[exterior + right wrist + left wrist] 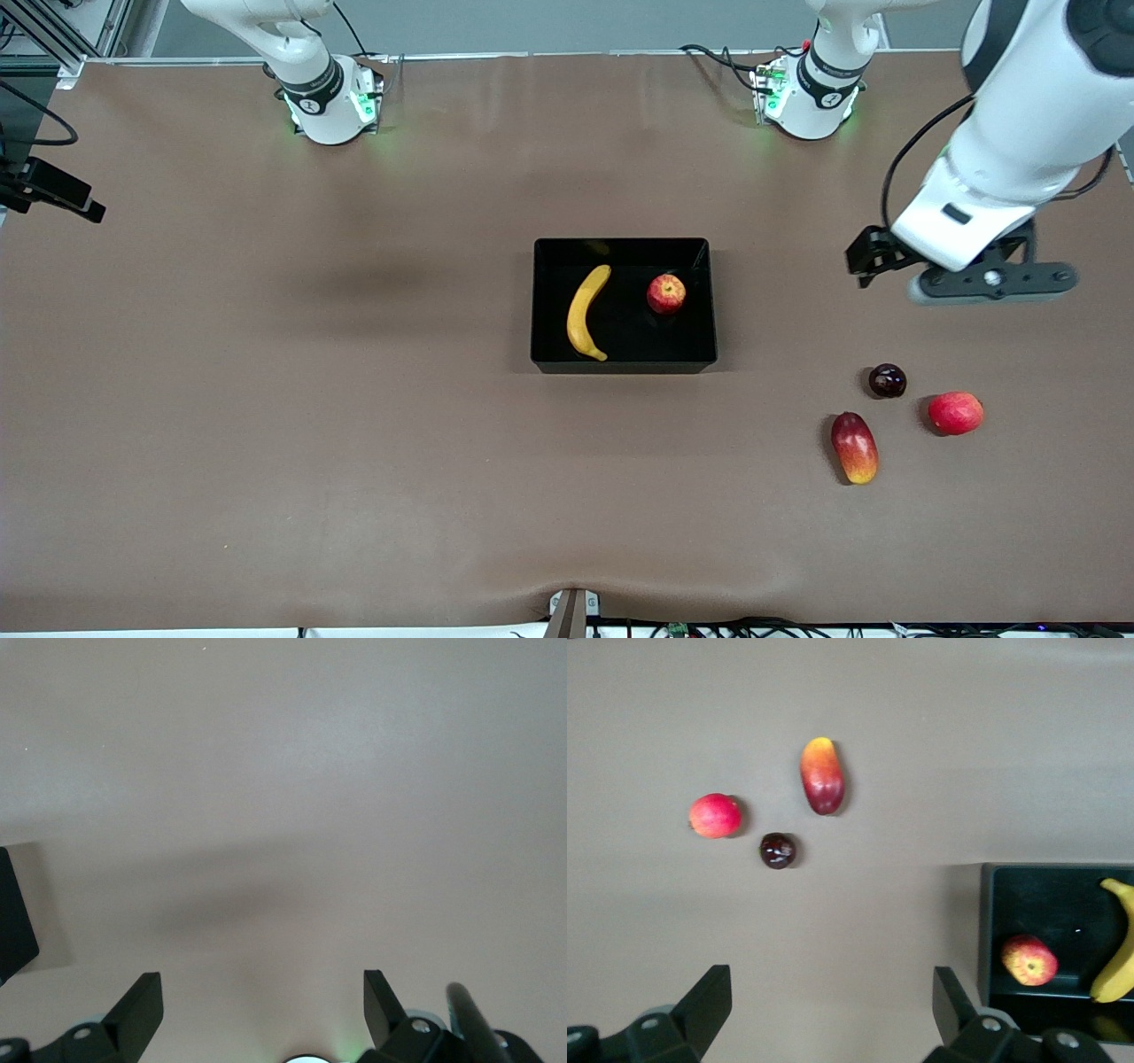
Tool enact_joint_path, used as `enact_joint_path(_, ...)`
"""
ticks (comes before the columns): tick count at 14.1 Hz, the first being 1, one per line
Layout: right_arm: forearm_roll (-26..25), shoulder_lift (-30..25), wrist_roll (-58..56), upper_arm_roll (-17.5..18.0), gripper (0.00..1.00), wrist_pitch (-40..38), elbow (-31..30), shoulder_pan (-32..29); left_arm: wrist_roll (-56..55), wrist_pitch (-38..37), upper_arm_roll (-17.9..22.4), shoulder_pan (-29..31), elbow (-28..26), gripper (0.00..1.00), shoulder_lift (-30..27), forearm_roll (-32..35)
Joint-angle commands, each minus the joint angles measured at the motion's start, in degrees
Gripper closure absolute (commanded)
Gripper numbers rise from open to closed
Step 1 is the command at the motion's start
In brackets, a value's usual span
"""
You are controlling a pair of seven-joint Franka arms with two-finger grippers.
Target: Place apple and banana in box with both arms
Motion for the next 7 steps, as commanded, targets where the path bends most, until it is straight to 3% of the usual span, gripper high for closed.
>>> enact_joint_path(1,0.95,-0.54,-0.75,0.79,0.0,-0.18,-0.44,-1.22,3.41,0.21,6.23,-2.26,-5.81,0.0,-6.55,-4.07)
enact_joint_path(2,0.95,-0.54,-0.75,0.79,0.0,-0.26,-0.53,-1.22,4.2,0.12,9.56,-4.09,-7.31,0.0,-8.13,-5.22)
enact_joint_path(5,0.95,-0.54,-0.75,0.79,0.0,-0.26,-0.44,-1.31,8.07,0.21,14.06,-4.02,-11.7,0.0,-12.88,-8.91)
enact_joint_path(7,0.95,-0.54,-0.75,0.79,0.0,-0.18,-0.44,-1.31,8.34,0.21,14.61,-3.85,-14.51,0.0,-15.43,-8.92)
